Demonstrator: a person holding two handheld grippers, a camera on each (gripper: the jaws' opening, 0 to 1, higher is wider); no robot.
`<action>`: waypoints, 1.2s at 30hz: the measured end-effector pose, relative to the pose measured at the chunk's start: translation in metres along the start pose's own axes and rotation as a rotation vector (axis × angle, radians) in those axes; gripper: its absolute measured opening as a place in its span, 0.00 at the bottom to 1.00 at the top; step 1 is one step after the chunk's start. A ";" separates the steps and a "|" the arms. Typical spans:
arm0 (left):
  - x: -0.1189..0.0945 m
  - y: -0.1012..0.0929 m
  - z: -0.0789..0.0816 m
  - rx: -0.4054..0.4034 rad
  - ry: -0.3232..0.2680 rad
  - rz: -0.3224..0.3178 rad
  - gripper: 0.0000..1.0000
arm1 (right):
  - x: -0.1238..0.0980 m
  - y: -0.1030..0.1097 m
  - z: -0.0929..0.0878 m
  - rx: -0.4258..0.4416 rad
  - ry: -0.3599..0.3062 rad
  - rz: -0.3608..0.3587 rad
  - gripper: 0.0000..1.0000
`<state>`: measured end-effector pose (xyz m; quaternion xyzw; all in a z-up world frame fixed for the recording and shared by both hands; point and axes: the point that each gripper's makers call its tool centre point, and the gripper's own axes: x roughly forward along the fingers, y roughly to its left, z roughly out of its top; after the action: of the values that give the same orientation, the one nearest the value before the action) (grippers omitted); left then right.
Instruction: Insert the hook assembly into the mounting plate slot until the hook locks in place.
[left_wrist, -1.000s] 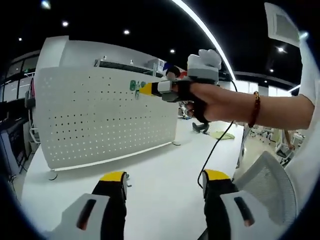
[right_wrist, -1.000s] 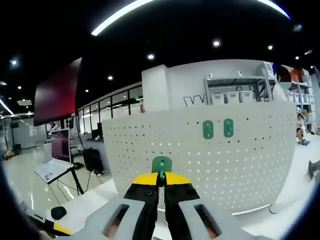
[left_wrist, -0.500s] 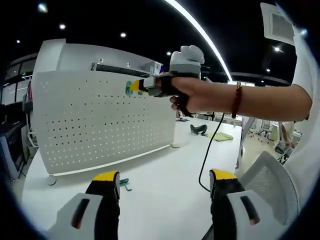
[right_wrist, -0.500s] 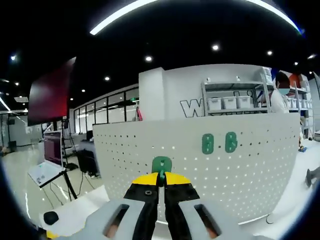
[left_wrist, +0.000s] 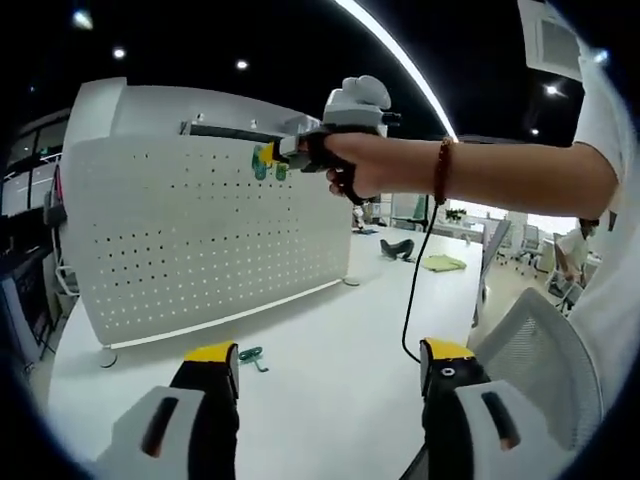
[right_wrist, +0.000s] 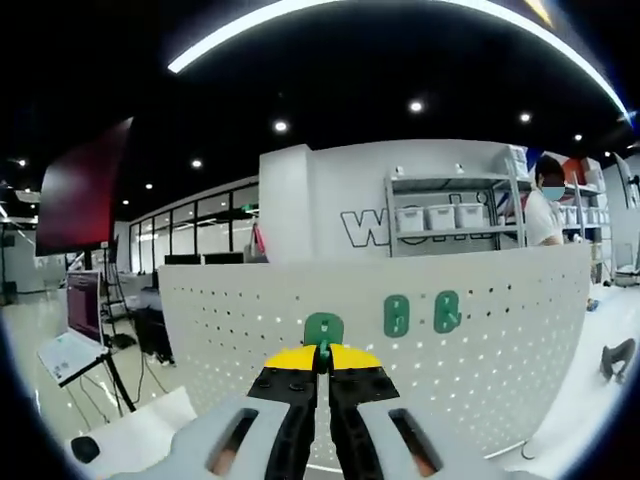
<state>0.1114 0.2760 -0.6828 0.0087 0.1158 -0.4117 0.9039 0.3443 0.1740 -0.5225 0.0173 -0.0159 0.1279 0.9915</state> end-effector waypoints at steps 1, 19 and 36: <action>0.000 0.001 -0.001 0.003 0.002 0.002 0.78 | 0.002 -0.001 0.002 -0.005 -0.002 0.000 0.01; 0.003 -0.001 -0.006 -0.010 0.001 -0.011 0.80 | 0.027 -0.007 0.020 -0.063 -0.024 -0.038 0.01; -0.002 0.002 -0.010 -0.012 0.024 -0.035 0.79 | 0.053 -0.016 0.012 -0.070 0.001 -0.082 0.01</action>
<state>0.1096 0.2797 -0.6921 0.0062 0.1291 -0.4264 0.8953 0.3994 0.1714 -0.5094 -0.0168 -0.0192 0.0867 0.9959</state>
